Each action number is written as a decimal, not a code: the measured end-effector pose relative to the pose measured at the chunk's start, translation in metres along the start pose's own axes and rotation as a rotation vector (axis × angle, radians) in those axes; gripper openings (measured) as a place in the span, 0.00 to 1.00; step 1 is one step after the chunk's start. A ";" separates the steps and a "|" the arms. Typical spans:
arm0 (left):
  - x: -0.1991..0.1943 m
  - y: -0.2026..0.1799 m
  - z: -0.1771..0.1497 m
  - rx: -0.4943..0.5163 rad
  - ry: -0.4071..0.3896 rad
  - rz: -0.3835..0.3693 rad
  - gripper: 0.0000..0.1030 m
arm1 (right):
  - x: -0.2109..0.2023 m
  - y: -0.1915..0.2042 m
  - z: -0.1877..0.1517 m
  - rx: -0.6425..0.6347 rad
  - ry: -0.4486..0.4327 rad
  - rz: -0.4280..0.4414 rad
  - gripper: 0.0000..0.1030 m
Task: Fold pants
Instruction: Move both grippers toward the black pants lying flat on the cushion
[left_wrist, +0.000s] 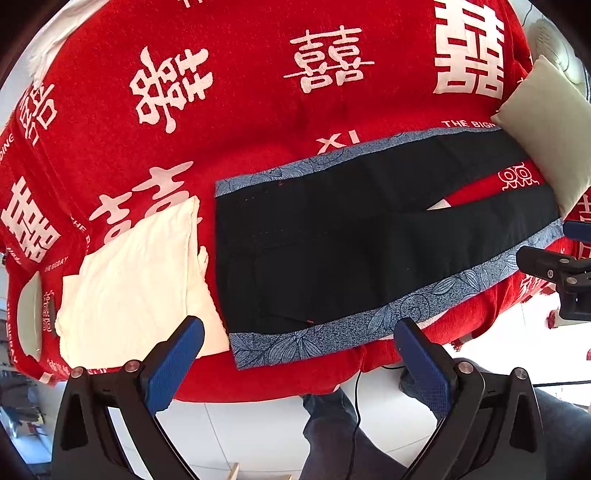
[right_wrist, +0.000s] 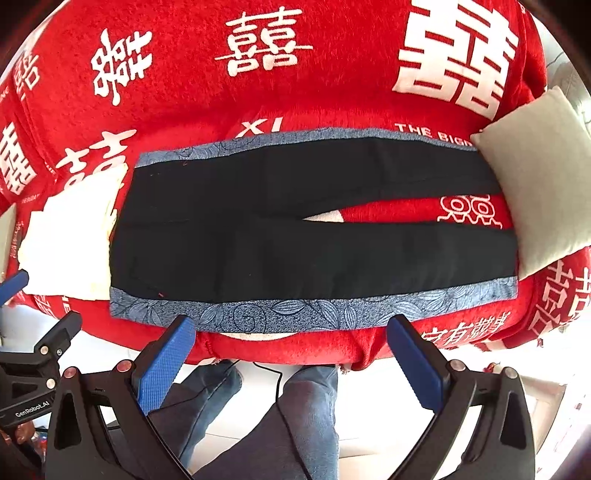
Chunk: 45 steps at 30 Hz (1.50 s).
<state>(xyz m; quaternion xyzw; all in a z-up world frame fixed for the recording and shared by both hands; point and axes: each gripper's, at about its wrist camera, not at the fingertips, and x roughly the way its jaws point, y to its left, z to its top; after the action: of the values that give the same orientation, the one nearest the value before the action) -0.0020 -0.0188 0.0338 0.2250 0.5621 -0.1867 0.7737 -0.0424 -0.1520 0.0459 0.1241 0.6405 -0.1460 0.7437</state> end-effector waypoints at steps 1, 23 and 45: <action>0.000 0.000 0.000 -0.003 0.000 0.001 1.00 | -0.001 0.001 0.001 -0.006 -0.003 -0.003 1.00; -0.003 0.005 -0.005 -0.037 -0.004 0.011 1.00 | -0.009 0.005 -0.002 -0.024 -0.016 -0.033 1.00; -0.003 0.007 -0.009 -0.041 -0.004 0.020 1.00 | -0.008 0.004 -0.005 -0.018 -0.014 -0.031 1.00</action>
<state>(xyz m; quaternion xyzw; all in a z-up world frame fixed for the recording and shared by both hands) -0.0061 -0.0083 0.0358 0.2143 0.5618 -0.1679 0.7812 -0.0466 -0.1459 0.0527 0.1062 0.6384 -0.1527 0.7469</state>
